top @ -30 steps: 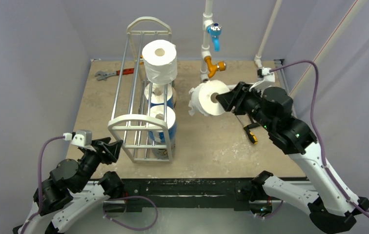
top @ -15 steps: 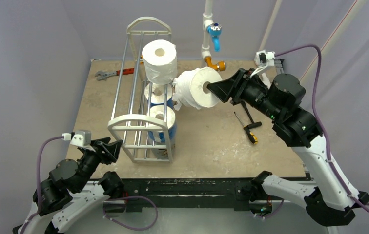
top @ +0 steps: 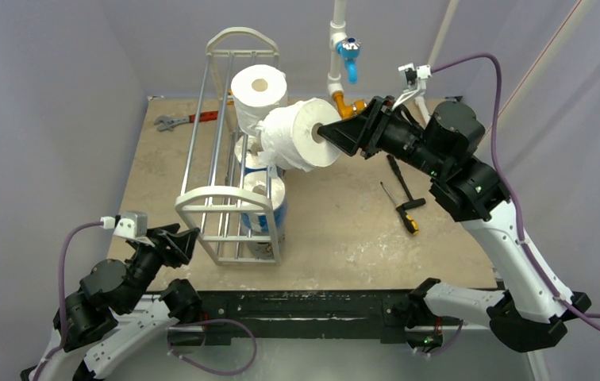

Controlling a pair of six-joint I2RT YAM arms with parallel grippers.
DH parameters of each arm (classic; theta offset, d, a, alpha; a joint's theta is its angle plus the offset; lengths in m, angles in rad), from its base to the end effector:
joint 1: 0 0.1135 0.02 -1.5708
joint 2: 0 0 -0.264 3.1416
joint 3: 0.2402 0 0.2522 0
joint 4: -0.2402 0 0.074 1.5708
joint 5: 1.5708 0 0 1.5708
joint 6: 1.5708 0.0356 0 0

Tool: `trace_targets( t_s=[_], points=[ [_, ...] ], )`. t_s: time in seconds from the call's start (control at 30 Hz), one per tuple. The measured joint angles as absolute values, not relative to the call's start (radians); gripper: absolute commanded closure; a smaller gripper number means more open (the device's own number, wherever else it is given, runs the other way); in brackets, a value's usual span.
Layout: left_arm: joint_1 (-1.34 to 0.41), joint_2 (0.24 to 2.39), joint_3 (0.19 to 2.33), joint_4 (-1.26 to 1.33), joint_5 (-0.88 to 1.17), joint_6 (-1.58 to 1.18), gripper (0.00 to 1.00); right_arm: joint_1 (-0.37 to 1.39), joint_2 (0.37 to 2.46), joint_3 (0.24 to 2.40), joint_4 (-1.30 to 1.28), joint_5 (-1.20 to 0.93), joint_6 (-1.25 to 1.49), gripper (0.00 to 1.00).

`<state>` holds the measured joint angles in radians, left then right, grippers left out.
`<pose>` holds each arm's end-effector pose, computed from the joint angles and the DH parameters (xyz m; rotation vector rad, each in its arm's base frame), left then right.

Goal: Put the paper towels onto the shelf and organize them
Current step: Place the paper towel on the shelf.

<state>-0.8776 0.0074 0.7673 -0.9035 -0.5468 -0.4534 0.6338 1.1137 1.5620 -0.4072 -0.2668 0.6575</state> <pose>0.0114 0.0152 0.3127 -0.0449 1.7206 -0.5252 0.1608 0.1298 0.5151 -0.2109 1.6510 1.2102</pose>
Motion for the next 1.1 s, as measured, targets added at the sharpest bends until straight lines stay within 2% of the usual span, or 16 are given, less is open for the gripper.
trace_targets(
  t_s=[0.37,0.8,0.93,1.1],
  points=[
    [-0.878,0.007,0.768,-0.905,-0.547,-0.454,0.44,0.771,1.233,1.629,-0.387,-0.25,0.655,0.68],
    [-0.878,0.007,0.768,-0.905,-0.548,-0.453,0.44,0.784,1.308,1.667,-0.397,-0.193,0.654,0.67],
    [-0.878,0.007,0.768,-0.905,-0.548,-0.453,0.44,0.788,1.323,1.67,-0.398,-0.193,0.654,0.65],
    [-0.878,0.007,0.768,-0.905,-0.549,-0.453,0.44,0.792,1.334,1.672,-0.404,-0.193,0.655,0.52]
  ],
)
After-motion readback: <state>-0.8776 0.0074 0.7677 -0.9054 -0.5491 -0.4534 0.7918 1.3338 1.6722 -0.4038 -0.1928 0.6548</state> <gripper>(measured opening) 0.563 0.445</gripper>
